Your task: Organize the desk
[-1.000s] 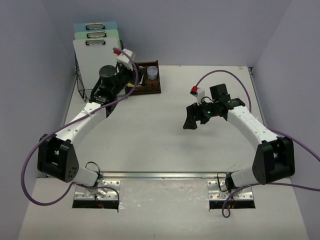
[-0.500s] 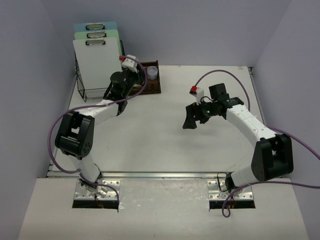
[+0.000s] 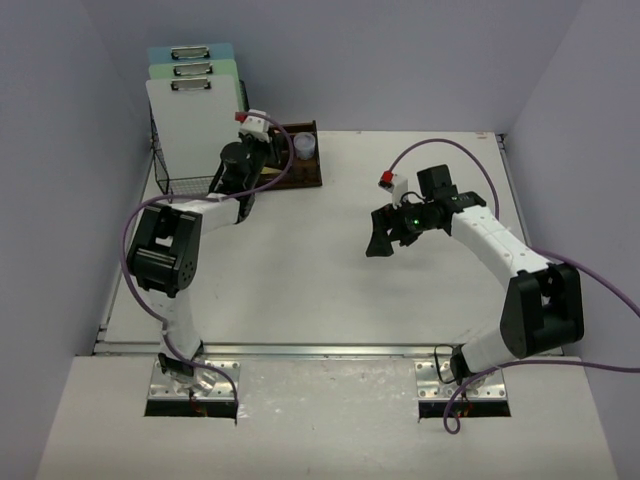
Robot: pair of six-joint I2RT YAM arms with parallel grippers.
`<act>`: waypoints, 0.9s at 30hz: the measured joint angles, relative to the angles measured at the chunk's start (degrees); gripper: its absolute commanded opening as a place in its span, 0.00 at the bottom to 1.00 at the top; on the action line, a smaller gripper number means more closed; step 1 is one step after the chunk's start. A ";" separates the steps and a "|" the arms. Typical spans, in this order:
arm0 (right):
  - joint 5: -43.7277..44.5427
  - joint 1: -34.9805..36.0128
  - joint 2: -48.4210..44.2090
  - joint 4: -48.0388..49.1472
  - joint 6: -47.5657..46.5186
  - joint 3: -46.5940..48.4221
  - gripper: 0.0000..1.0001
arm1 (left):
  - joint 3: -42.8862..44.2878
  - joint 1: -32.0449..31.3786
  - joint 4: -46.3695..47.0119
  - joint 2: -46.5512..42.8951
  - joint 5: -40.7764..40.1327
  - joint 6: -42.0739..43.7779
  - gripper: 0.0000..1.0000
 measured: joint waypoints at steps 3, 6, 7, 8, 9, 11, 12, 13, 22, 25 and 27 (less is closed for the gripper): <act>0.12 -0.02 0.04 -0.23 -0.13 0.11 0.99 | 1.02 0.33 0.08 1.88 0.02 -0.96 0.00; 0.36 -0.02 0.16 -0.30 -0.15 0.23 0.99 | 1.46 0.49 -0.02 3.32 0.08 -2.06 0.00; 0.50 -0.02 0.21 -0.30 -0.18 0.24 0.99 | 1.66 0.49 -0.04 3.77 0.12 -2.56 0.00; 0.66 -0.02 0.25 -0.31 -0.21 0.26 0.99 | 2.06 0.50 0.06 4.40 0.15 -3.10 0.00; 0.83 -0.02 0.29 -0.33 -0.25 0.26 0.99 | 2.47 0.52 0.13 5.02 0.19 -3.56 0.00; 1.05 -0.02 0.33 -0.40 -0.40 0.31 0.99 | 3.10 0.53 0.18 6.17 0.22 -4.47 0.00; 1.09 -0.02 0.33 -0.46 -0.50 0.31 0.99 | 3.27 0.53 0.20 6.66 0.22 -4.82 0.00; 1.12 -0.03 0.34 -0.50 -0.60 0.31 0.99 | 3.39 0.53 0.26 7.12 0.15 -5.21 0.00; 1.21 -0.37 0.52 -1.35 -1.23 0.31 0.99 | 3.74 0.53 0.62 9.89 -1.16 -8.50 0.17; 1.30 -0.41 0.52 -1.45 -1.24 0.31 0.99 | 3.82 0.53 0.27 10.13 -1.36 -9.82 0.29; 1.32 -0.41 0.52 -1.53 -1.24 0.31 0.99 | 4.10 0.53 -0.10 10.13 -1.61 -10.52 0.47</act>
